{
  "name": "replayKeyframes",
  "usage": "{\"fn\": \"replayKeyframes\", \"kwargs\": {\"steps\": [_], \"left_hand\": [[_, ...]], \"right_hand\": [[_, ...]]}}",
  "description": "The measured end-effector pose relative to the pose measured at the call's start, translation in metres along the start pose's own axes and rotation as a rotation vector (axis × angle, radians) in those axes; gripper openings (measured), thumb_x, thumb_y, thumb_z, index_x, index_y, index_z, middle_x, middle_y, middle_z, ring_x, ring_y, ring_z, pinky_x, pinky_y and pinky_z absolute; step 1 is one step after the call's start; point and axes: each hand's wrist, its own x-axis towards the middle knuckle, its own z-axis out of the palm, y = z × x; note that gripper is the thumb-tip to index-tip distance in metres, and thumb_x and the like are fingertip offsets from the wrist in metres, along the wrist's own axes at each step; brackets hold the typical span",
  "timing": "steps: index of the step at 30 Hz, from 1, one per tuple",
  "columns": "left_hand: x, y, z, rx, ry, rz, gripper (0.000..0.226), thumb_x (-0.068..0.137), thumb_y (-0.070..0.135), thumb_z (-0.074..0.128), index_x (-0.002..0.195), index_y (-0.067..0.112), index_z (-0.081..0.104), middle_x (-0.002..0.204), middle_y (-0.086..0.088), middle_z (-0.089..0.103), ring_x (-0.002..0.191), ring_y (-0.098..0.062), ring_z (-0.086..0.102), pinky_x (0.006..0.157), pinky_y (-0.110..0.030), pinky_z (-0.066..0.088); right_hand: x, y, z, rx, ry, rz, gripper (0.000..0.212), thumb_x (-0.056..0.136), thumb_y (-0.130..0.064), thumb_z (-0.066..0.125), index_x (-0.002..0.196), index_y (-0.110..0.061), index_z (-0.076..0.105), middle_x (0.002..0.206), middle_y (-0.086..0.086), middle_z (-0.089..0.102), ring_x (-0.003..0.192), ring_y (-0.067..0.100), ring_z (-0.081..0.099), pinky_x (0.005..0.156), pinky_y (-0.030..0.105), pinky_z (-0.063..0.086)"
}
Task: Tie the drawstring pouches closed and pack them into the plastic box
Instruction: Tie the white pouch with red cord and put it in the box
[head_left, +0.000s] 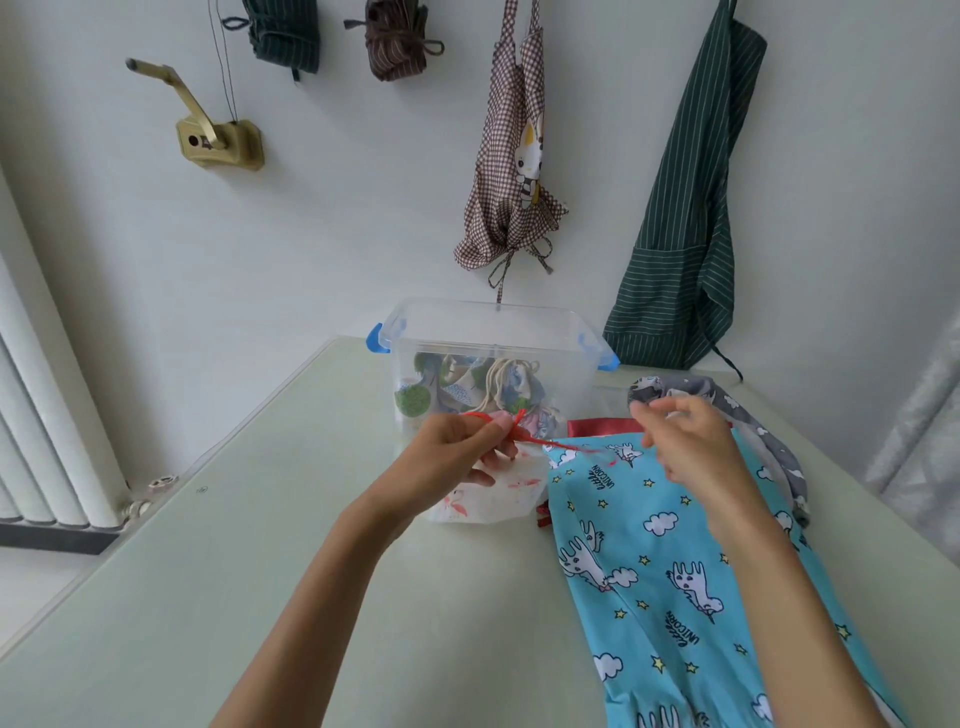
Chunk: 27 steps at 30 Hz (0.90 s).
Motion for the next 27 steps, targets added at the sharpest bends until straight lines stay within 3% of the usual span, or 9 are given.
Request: {"fn": "replayKeyframes", "kwargs": {"steps": [2, 5, 7, 10, 13, 17, 21, 25, 27], "left_hand": [[0.0, 0.001, 0.0, 0.01, 0.006, 0.015, 0.03, 0.095, 0.027, 0.051, 0.08, 0.011, 0.071, 0.073, 0.006, 0.066, 0.066, -0.002, 0.06, 0.062, -0.014, 0.052], [-0.002, 0.003, -0.002, 0.012, -0.002, 0.012, 0.026, 0.093, 0.027, 0.053, 0.081, 0.014, 0.073, 0.074, 0.004, 0.067, 0.07, -0.005, 0.061, 0.064, -0.016, 0.053], [-0.003, 0.003, -0.004, 0.017, -0.017, 0.009, 0.027, 0.093, 0.027, 0.054, 0.085, 0.01, 0.073, 0.079, -0.003, 0.068, 0.074, -0.007, 0.061, 0.068, -0.016, 0.053], [-0.005, 0.003, -0.007, 0.016, -0.034, -0.003, 0.029, 0.092, 0.028, 0.056, 0.091, 0.005, 0.073, 0.085, -0.011, 0.068, 0.077, -0.009, 0.061, 0.07, -0.017, 0.054], [-0.006, 0.003, -0.009, -0.03, -0.017, -0.037, 0.029, 0.089, 0.03, 0.058, 0.09, 0.005, 0.075, 0.08, -0.006, 0.068, 0.074, -0.006, 0.063, 0.07, -0.016, 0.054], [-0.006, 0.004, -0.01, -0.226, 0.001, -0.106, 0.02, 0.082, 0.025, 0.065, 0.08, 0.009, 0.077, 0.081, -0.006, 0.073, 0.079, -0.009, 0.068, 0.071, -0.014, 0.054], [-0.009, 0.006, -0.013, -0.33, -0.003, -0.146, 0.012, 0.079, 0.006, 0.068, 0.089, 0.005, 0.075, 0.088, -0.002, 0.075, 0.08, -0.01, 0.07, 0.069, -0.013, 0.054], [-0.012, 0.009, -0.016, -0.338, 0.002, -0.165, 0.018, 0.077, -0.006, 0.067, 0.083, 0.008, 0.076, 0.084, -0.006, 0.075, 0.075, -0.011, 0.072, 0.067, -0.015, 0.056], [-0.014, 0.01, -0.017, -0.311, -0.024, -0.15, 0.021, 0.077, -0.009, 0.066, 0.079, 0.01, 0.076, 0.081, -0.008, 0.075, 0.075, -0.013, 0.072, 0.067, -0.016, 0.056]], "right_hand": [[-0.004, -0.003, -0.002, -0.212, 0.016, -0.149, 0.032, 0.088, -0.03, 0.061, 0.117, -0.021, 0.052, 0.093, -0.007, 0.06, 0.081, 0.011, 0.055, 0.076, 0.031, 0.045], [-0.018, -0.019, 0.006, -0.213, -0.342, -0.266, 0.046, 0.083, -0.028, 0.068, 0.126, -0.032, 0.052, 0.119, -0.013, 0.057, 0.094, 0.009, 0.057, 0.083, 0.026, 0.045], [-0.025, -0.019, 0.02, -0.283, -0.539, -0.278, 0.051, 0.079, -0.031, 0.072, 0.128, -0.033, 0.054, 0.122, -0.017, 0.058, 0.091, 0.0, 0.058, 0.085, 0.023, 0.043], [-0.029, -0.013, 0.038, -0.317, -0.421, -0.369, 0.025, 0.079, -0.034, 0.072, 0.103, -0.028, 0.072, 0.091, -0.017, 0.072, 0.064, -0.007, 0.059, 0.071, 0.019, 0.045], [-0.027, -0.017, 0.032, -0.277, -0.206, -0.422, 0.005, 0.079, -0.03, 0.073, 0.082, -0.028, 0.077, 0.07, -0.015, 0.071, 0.065, 0.002, 0.064, 0.062, 0.02, 0.048], [-0.034, -0.03, 0.018, -0.189, -0.407, -0.437, 0.007, 0.076, -0.022, 0.076, 0.083, -0.025, 0.077, 0.074, -0.011, 0.074, 0.069, -0.005, 0.066, 0.066, 0.007, 0.047], [-0.042, -0.034, 0.016, -0.253, -0.573, -0.423, 0.005, 0.076, -0.023, 0.077, 0.077, -0.028, 0.077, 0.071, -0.011, 0.074, 0.063, -0.008, 0.062, 0.065, 0.007, 0.046], [-0.037, -0.031, 0.017, -0.311, -0.477, -0.44, 0.017, 0.087, -0.038, 0.062, 0.086, -0.029, 0.076, 0.081, -0.014, 0.073, 0.076, -0.003, 0.062, 0.076, 0.016, 0.047], [-0.033, -0.026, 0.023, -0.307, -0.418, -0.482, 0.012, 0.088, -0.033, 0.061, 0.095, -0.033, 0.071, 0.09, -0.017, 0.068, 0.081, 0.002, 0.057, 0.079, 0.02, 0.046]]}}
